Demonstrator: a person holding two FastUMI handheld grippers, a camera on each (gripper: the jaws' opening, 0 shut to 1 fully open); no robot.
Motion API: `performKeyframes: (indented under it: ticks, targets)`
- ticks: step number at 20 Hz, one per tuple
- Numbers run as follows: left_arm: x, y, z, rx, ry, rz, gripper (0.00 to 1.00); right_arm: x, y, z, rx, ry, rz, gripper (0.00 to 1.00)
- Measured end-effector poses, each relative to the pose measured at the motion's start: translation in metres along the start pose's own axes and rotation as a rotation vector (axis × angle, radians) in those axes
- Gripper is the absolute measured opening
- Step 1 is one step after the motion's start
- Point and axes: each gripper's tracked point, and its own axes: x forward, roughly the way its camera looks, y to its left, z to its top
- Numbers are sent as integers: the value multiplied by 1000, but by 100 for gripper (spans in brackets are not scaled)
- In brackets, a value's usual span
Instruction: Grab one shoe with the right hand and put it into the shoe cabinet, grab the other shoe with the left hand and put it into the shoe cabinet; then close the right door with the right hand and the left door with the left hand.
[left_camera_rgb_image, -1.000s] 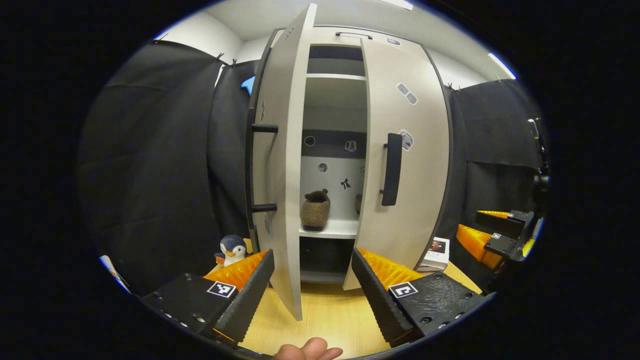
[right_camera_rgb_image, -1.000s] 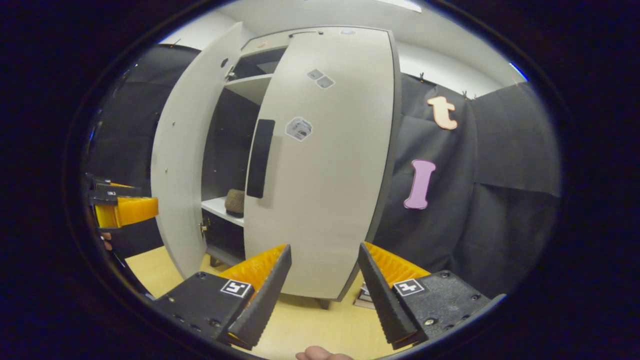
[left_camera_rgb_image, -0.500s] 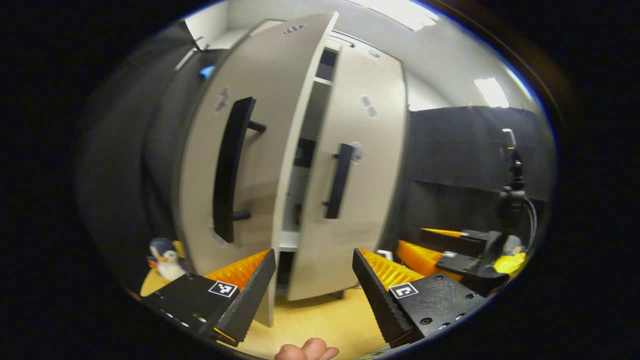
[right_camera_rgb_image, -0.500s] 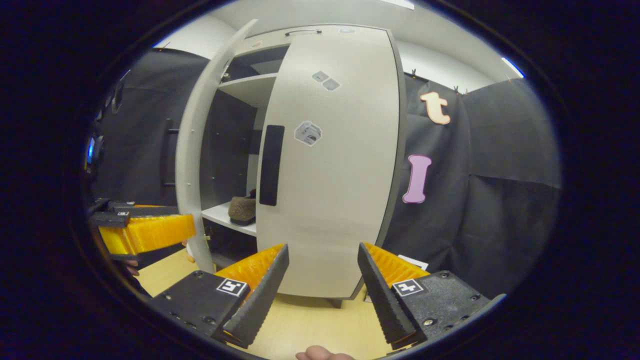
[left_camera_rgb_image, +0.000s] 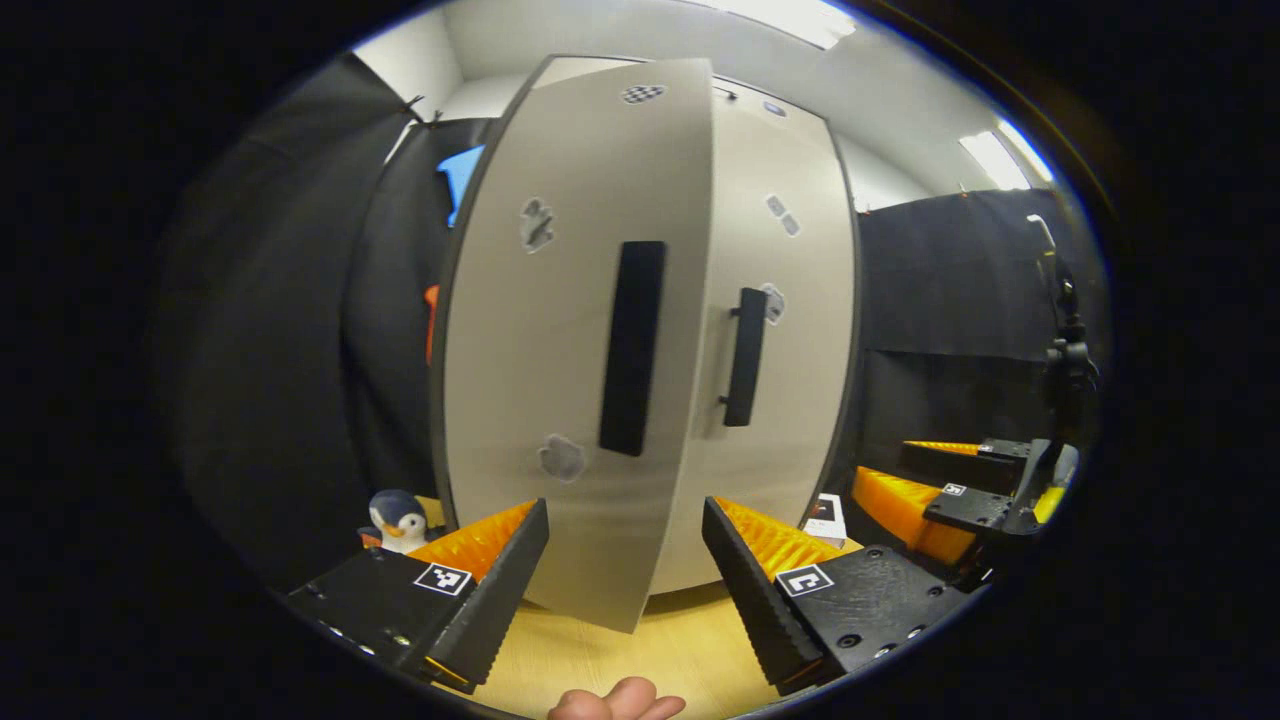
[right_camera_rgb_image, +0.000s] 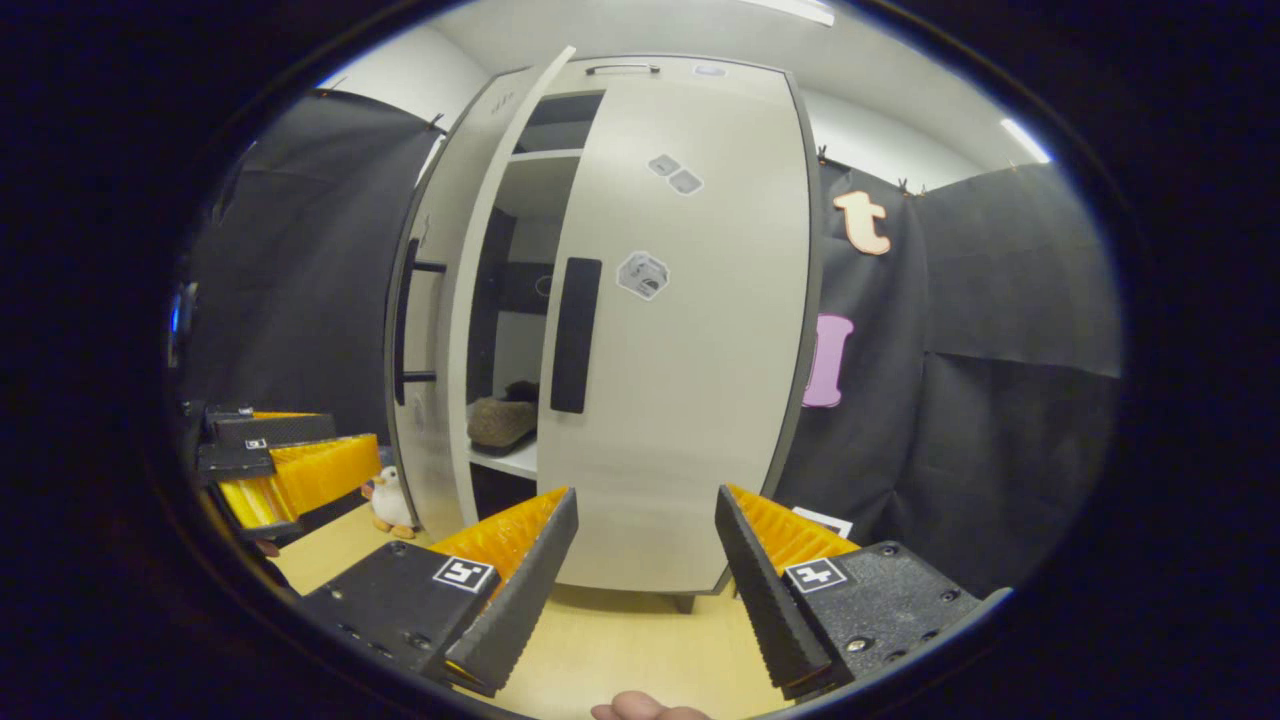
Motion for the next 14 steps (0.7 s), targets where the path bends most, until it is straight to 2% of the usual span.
performKeyframes:
  ticks: [4,7,11,14]
  targets:
    - [-2,24,0,-51,27,87,95,-3,16,-9,31,20,17,92]
    - [-6,31,1,-14,33,111,94,-3,23,-12,77,47,29,93]
    - [-11,23,0,51,16,77,95,5,22,-8,93,63,32,91]
    - [-7,13,23,88,-71,49,95,0,14,16,73,-14,14,91]
